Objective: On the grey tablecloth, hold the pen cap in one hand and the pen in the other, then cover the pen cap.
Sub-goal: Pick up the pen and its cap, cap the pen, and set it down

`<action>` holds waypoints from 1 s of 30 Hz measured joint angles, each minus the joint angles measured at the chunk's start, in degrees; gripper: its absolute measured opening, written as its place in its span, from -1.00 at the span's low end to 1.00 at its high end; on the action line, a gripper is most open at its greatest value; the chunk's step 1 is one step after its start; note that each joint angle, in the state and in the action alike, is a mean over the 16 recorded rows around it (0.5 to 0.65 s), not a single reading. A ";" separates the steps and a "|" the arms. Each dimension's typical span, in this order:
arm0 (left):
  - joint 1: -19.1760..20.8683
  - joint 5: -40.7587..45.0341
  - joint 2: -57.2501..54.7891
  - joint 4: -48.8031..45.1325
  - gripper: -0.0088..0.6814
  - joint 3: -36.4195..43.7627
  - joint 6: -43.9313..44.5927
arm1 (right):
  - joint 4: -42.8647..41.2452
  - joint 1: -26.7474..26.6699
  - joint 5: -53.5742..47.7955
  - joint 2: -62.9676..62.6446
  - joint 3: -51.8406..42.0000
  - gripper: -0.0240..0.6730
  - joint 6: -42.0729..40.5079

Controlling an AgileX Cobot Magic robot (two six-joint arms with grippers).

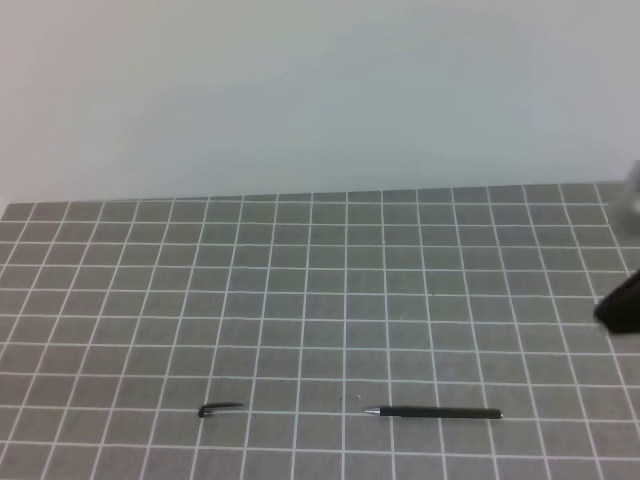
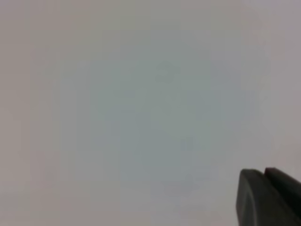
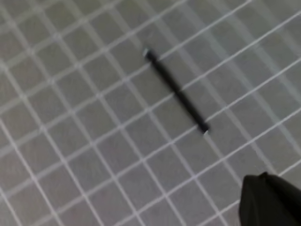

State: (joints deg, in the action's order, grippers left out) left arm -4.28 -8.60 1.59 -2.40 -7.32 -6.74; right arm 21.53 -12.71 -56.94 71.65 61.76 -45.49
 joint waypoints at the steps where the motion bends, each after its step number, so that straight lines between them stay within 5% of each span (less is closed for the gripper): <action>1: 0.00 0.03 0.00 0.00 -0.98 0.01 0.00 | -1.45 -1.63 -0.35 1.49 0.19 -0.93 -0.38; 9: 0.00 0.05 0.00 0.00 -0.98 0.01 0.10 | -14.31 -13.80 -0.30 13.72 1.27 -0.83 -1.25; 15: 0.00 -0.02 0.00 0.00 -0.98 0.01 0.33 | -20.83 -19.75 2.56 21.90 1.68 -0.50 -1.27; 24: 0.00 0.17 0.00 0.00 -0.98 0.01 0.58 | -24.56 -22.57 6.51 30.09 2.21 0.10 -1.97; 30: 0.00 0.41 0.00 0.00 -0.98 0.01 0.53 | -25.68 -22.64 7.62 33.96 4.08 0.26 -2.37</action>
State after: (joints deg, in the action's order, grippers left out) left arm -4.28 -8.20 1.59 -2.40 -7.30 -6.21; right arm -4.15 -35.35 -49.32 105.61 65.84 -47.85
